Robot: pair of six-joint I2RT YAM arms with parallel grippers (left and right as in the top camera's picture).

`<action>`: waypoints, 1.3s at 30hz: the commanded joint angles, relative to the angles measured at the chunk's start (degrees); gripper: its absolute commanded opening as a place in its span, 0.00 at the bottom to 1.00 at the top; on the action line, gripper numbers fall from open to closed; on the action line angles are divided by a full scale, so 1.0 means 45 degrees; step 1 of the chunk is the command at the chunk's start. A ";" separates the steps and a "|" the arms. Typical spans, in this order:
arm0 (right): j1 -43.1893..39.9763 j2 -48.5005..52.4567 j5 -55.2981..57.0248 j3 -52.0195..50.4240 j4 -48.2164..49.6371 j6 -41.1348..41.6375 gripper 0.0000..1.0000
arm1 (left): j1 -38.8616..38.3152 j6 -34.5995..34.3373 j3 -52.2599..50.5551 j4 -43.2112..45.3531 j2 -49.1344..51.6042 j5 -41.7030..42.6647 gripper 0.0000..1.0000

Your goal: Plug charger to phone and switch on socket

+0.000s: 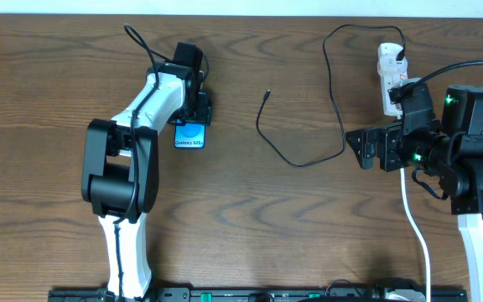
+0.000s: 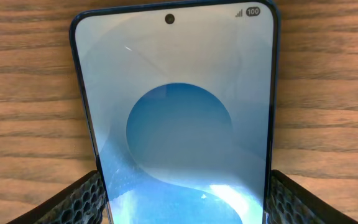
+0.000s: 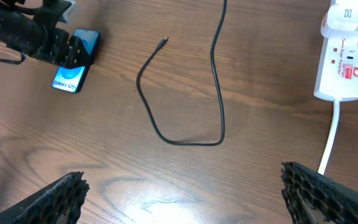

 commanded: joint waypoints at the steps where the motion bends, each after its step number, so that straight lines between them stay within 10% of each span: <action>1: 0.0073 0.0019 -0.0073 0.0219 -0.0015 -0.0180 0.99 | 0.0024 -0.0068 0.0010 -0.0039 -0.0704 -0.0117 0.25; 4: 0.0073 0.0019 -0.0073 0.0219 -0.0024 -0.0180 0.99 | 0.0024 -0.0073 0.0015 -0.0044 -0.0709 -0.0117 0.08; 24: 0.0073 0.0019 -0.0078 0.0219 -0.0015 -0.0180 0.99 | 0.0034 -0.4940 0.0034 -0.0743 -0.3211 -0.0107 0.08; 39: 0.0073 0.0019 -0.0087 0.0219 -0.0024 -0.0180 0.99 | 0.0034 -1.2420 0.0034 -0.3075 -0.5634 -0.0117 0.08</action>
